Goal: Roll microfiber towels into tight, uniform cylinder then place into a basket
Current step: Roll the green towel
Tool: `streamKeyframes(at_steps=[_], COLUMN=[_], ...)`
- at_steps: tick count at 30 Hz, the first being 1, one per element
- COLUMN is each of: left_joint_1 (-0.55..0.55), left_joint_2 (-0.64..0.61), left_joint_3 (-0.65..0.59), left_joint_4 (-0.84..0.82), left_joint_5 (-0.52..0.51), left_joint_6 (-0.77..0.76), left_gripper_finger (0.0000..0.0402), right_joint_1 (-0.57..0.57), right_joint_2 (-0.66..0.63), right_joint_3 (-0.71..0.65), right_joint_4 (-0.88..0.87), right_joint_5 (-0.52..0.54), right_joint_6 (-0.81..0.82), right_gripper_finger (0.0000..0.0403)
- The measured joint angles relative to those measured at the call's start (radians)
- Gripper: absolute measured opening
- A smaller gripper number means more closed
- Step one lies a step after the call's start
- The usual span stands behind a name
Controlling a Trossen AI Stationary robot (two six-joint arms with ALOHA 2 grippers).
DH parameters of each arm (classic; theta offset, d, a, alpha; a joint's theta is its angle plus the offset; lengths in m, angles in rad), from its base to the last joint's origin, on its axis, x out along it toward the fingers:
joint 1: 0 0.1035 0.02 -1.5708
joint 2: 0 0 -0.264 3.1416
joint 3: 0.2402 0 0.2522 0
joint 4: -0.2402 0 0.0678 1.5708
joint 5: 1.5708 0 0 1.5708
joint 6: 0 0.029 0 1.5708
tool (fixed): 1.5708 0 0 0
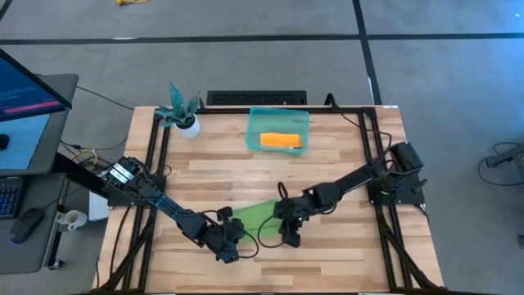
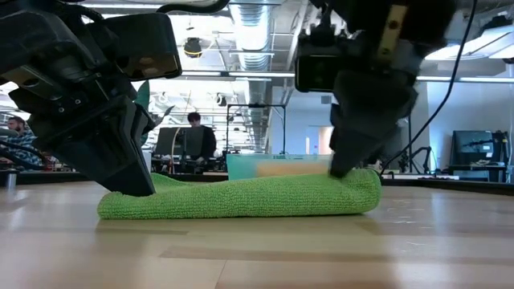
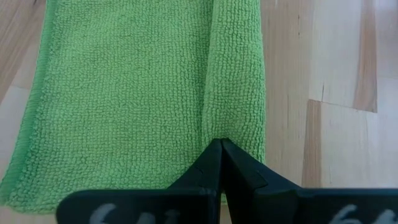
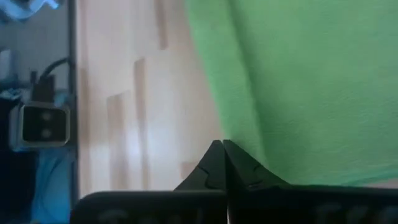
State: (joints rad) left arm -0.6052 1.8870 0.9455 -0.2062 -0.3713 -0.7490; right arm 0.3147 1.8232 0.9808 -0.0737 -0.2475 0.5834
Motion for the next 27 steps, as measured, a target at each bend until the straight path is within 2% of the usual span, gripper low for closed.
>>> streamKeyframes(at_steps=[6,15,17,27], left_joint_1=[0.000,-0.001,-0.001,-0.005], left_joint_2=[0.000,0.000,0.000,-0.002], left_joint_3=[0.000,0.001,0.008,0.091], left_joint_4=[0.000,0.001,-0.005,-0.150], left_joint_5=[0.000,-0.010,-0.010,0.007], left_joint_6=[-0.008,-0.008,-0.007,0.032], left_gripper_finger=[0.0000,0.0000,0.0000,0.0000], right_joint_1=[-0.024,0.001,0.008,0.017], right_joint_2=[-0.001,0.000,0.033,0.088], right_joint_3=[0.001,0.001,0.004,0.006], right_joint_4=[-0.032,-0.060,-0.040,-0.037], right_joint_5=[0.029,0.069,0.066,0.064], right_joint_6=[0.010,0.011,0.016,0.026], right_gripper_finger=[0.0010,0.0008,0.0006,0.0011])
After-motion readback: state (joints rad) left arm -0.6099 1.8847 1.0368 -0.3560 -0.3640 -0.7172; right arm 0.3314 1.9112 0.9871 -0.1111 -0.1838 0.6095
